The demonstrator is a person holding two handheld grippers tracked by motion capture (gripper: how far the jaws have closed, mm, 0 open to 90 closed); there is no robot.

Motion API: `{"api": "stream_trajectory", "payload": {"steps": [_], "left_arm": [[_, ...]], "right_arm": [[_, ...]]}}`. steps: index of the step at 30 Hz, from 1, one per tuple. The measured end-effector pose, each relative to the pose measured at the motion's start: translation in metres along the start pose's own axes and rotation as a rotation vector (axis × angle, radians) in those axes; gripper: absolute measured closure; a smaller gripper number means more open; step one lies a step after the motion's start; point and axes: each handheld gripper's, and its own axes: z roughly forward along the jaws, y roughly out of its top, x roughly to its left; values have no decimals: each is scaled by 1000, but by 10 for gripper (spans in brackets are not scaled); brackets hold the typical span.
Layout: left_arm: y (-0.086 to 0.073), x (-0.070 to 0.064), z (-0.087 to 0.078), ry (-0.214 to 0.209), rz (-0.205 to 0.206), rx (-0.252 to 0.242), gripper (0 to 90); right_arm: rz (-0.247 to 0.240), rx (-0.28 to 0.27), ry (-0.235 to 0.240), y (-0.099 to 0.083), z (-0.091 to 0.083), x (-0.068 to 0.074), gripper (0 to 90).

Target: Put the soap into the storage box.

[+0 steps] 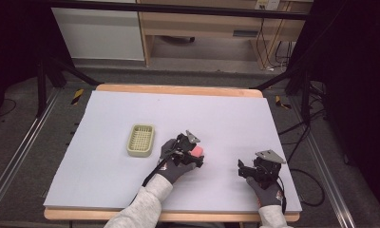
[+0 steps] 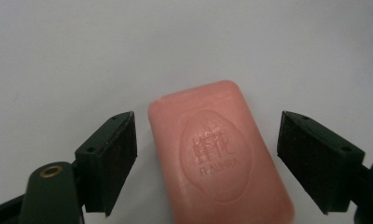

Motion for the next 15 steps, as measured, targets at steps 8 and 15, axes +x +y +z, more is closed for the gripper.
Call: {"api": "stream_trajectory", "payload": {"steps": [8, 15], "left_arm": [[-3, 2, 5, -6, -12, 22, 232], [-4, 0, 8, -12, -16, 34, 264]], "right_arm": [[-1, 2, -2, 0, 1, 0, 62], [-1, 4, -2, 0, 0, 0, 62]]}}
